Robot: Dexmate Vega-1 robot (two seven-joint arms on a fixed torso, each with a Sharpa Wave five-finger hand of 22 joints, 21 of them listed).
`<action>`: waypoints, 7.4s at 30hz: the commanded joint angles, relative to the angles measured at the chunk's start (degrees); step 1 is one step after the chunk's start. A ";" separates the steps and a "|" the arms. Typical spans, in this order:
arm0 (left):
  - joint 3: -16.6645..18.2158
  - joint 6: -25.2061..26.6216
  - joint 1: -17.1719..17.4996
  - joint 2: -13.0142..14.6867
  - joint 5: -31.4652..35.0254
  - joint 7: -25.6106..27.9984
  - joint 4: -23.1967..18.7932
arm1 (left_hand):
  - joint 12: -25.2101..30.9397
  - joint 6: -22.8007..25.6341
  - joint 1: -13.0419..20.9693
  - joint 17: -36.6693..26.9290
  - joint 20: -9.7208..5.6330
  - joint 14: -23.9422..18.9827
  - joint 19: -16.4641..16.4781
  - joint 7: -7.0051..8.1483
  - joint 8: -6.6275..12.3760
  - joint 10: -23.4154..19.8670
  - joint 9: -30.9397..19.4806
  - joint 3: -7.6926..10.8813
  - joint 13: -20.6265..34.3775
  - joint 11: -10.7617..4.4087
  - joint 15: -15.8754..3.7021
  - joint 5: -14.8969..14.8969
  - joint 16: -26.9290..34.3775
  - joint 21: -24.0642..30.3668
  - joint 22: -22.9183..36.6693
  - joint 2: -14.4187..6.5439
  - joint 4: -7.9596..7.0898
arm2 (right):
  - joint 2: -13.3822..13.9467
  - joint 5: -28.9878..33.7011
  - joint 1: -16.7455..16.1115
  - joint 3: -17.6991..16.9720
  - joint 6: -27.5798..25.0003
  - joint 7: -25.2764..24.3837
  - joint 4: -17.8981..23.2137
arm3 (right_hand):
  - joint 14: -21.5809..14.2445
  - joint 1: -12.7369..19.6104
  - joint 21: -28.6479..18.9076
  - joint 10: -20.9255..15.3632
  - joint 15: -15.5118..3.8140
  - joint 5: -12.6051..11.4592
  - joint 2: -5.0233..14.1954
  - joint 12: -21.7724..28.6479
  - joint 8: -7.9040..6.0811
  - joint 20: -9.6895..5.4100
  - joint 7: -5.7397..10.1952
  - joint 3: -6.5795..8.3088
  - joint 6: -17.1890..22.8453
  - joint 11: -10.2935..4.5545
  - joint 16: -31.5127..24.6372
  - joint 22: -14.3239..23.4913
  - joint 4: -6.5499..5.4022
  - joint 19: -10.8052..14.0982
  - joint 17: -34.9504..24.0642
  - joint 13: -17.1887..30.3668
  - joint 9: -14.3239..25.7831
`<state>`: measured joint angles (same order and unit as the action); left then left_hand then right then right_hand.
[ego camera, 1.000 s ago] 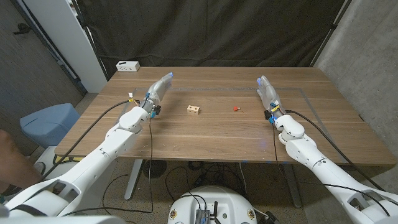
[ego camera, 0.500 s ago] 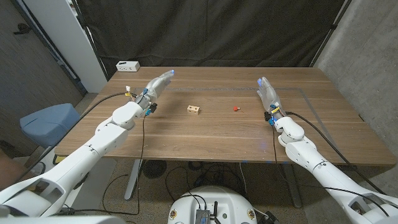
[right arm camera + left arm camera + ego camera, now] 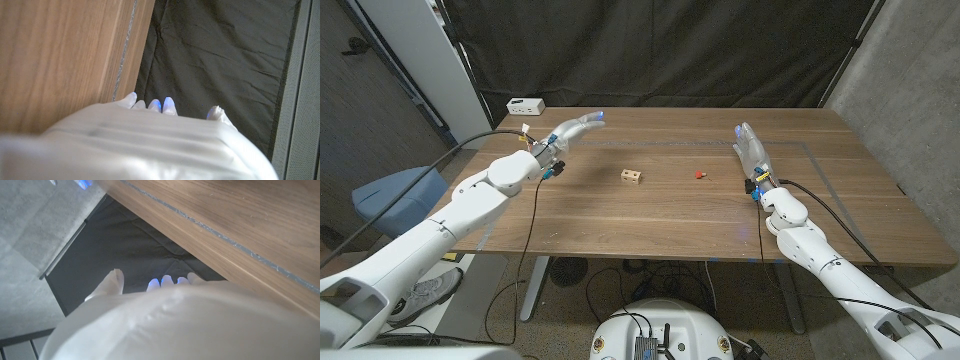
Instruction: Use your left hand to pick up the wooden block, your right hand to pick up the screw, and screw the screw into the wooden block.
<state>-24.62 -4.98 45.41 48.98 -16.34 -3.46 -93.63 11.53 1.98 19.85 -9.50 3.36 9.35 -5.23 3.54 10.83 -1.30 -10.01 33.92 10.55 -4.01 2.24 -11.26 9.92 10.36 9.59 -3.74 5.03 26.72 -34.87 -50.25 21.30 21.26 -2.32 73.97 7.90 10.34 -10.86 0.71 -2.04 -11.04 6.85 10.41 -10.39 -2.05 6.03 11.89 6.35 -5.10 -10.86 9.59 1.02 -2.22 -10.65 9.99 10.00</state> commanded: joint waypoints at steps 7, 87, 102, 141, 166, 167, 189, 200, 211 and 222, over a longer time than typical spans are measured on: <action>-1.80 7.69 -4.54 7.36 12.70 -3.16 -8.54 | 1.16 2.65 4.63 -0.24 1.36 -1.38 1.06 1.34 1.39 -1.95 -0.35 0.53 0.42 -2.18 0.21 -0.69 0.61 0.59 0.13 1.55 4.36 | -1.82 -0.77 2.28 -0.01 1.37 1.22 -4.42 | -0.24 0.42 -0.43 -0.41 -0.63 -0.29 -0.44 0.39 -0.29 -2.02 -0.42 0.38 0.37 -0.21 -0.49 0.15 0.36 0.16 -0.08 0.32 0.28; -17.66 16.64 -17.37 -0.62 62.03 -28.11 -15.53 | 3.77 11.23 21.59 -0.51 8.76 -5.54 -8.60 3.95 2.21 -13.87 -0.59 -3.49 2.35 -7.29 -0.81 1.39 1.00 0.14 0.39 10.27 4.16 | -4.14 -1.34 1.48 -1.01 4.01 -1.31 -7.32 | -0.03 0.14 -0.14 -1.08 0.10 -0.32 -0.36 0.49 -0.39 -1.83 -0.57 0.89 0.52 0.10 -0.41 0.14 0.63 0.22 -0.17 0.39 0.34; -18.90 16.85 -17.81 -2.56 62.93 -29.17 -12.97 | 3.81 11.86 21.57 -0.54 8.80 -5.98 -8.64 3.79 2.13 -14.24 -0.68 -4.15 2.63 -6.81 -0.85 1.36 1.22 0.30 0.41 9.94 3.71 | -4.41 -1.40 0.76 -1.30 4.66 -1.99 -7.42 | -0.01 0.13 -0.12 -1.07 0.13 -0.31 -0.40 0.44 -0.45 -1.75 -0.56 0.97 0.68 0.07 -0.40 0.14 0.70 0.21 -0.16 0.40 0.35; -21.77 22.58 -14.17 -4.70 72.87 -26.60 -13.67 | 5.26 12.76 24.18 -0.70 8.65 -10.59 -6.38 2.45 1.87 -18.00 -0.77 -5.22 4.05 -5.39 -2.25 1.17 2.49 1.20 0.54 9.60 4.10 | -5.62 -1.53 -0.19 -1.39 5.80 -3.00 -8.18 | 0.18 0.01 -0.05 -1.09 0.58 -0.29 -0.47 0.37 -0.47 -1.32 -0.16 1.20 0.89 -0.17 -0.37 0.16 0.89 0.04 -0.18 0.42 0.37; -21.50 23.23 -12.27 -6.16 72.15 -21.79 -11.17 | 6.46 15.19 25.52 -0.75 8.53 -14.48 -2.56 2.37 2.33 -20.72 -0.82 -6.15 5.45 -6.20 -3.18 1.02 3.27 1.90 0.55 9.45 3.95 | -6.15 -1.13 0.59 -1.29 6.18 -3.48 -9.61 | 0.20 -0.08 -0.05 -1.05 0.67 -0.29 -0.50 0.34 -0.47 -1.26 0.14 1.31 0.98 -0.16 -0.39 0.16 0.96 0.01 -0.20 0.43 0.38; -21.50 22.76 -12.26 -6.09 71.89 -21.21 -10.96 | 6.48 15.02 25.62 -0.75 8.54 -14.55 -2.35 2.57 2.22 -20.77 -0.82 -6.20 5.52 -6.29 -3.25 1.03 3.25 1.92 0.53 9.51 3.99 | -6.19 -1.18 0.65 -1.32 6.30 -3.37 -9.74 | 0.20 -0.08 -0.05 -1.04 0.67 -0.29 -0.50 0.34 -0.47 -1.26 0.13 1.31 0.98 -0.17 -0.39 0.16 0.96 0.00 -0.20 0.43 0.38; -22.65 22.47 -12.59 -6.00 70.92 -20.94 -10.33 | 5.90 13.94 24.92 -0.80 8.80 -14.73 -1.09 1.59 1.35 -19.28 -0.83 -7.52 6.45 -4.94 -2.69 1.36 2.75 1.54 0.41 10.16 3.38 | -6.13 -1.15 0.36 -1.32 6.47 -3.38 -9.85 | 0.22 -0.15 -0.05 -1.08 0.73 -0.28 -0.62 0.35 -0.42 -1.23 0.12 1.36 0.91 -0.20 -0.40 0.17 1.06 -0.02 -0.19 0.43 0.38; -22.85 22.87 -12.14 -6.21 71.62 -18.93 -9.66 | 6.28 14.81 24.93 -0.82 8.74 -15.69 -0.71 1.49 1.58 -20.20 -0.86 -7.82 6.88 -5.24 -3.14 1.21 2.92 1.39 0.41 9.94 3.30 | -6.50 -1.43 0.06 -1.43 6.99 -3.33 -10.29 | 0.28 -0.12 -0.05 -1.01 0.73 -0.29 -0.64 0.32 -0.45 -1.22 0.32 1.44 1.02 -0.18 -0.38 0.17 1.16 -0.03 -0.17 0.43 0.38; -23.58 23.18 -12.25 -7.00 72.53 -17.17 -7.97 | 6.65 15.20 25.93 -0.83 8.65 -16.48 0.10 1.95 1.61 -20.84 -0.88 -7.94 7.40 -5.45 -3.60 1.15 2.93 1.38 0.40 9.87 3.71 | -6.43 -1.34 -0.43 -1.58 7.17 -3.81 -9.92 | 0.30 -0.16 -0.05 -1.01 0.72 -0.29 -0.59 0.32 -0.46 -1.23 0.54 1.52 1.09 -0.30 -0.39 0.17 1.18 -0.05 -0.19 0.43 0.38; -24.34 22.26 -12.91 -7.58 72.22 -16.16 -6.44 | 7.21 15.87 26.42 -0.85 8.68 -17.31 0.99 2.31 1.66 -21.71 -0.91 -8.26 7.99 -5.51 -4.07 1.18 2.92 1.36 0.40 9.74 3.73 | -6.71 -1.37 -0.37 -1.66 7.46 -3.98 -10.31 | 0.28 -0.23 -0.04 -1.03 0.75 -0.29 -0.56 0.33 -0.45 -1.17 0.64 1.57 1.12 -0.28 -0.41 0.17 1.19 -0.09 -0.21 0.43 0.38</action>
<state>-48.18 18.09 33.15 41.93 55.89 -20.81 -101.63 18.31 17.06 45.55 -10.29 11.87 -7.17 -4.62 5.88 12.31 -22.04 -10.81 25.92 18.24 -9.37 -1.77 -9.93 12.80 11.96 9.87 6.31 8.74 20.29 -36.17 -50.55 19.76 28.42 -6.03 63.94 8.10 10.35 -10.85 -0.20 -1.84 -11.03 6.42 10.41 -10.60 -2.04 6.36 13.15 7.27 -4.81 -10.85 9.61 2.29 -2.25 -10.67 10.25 10.26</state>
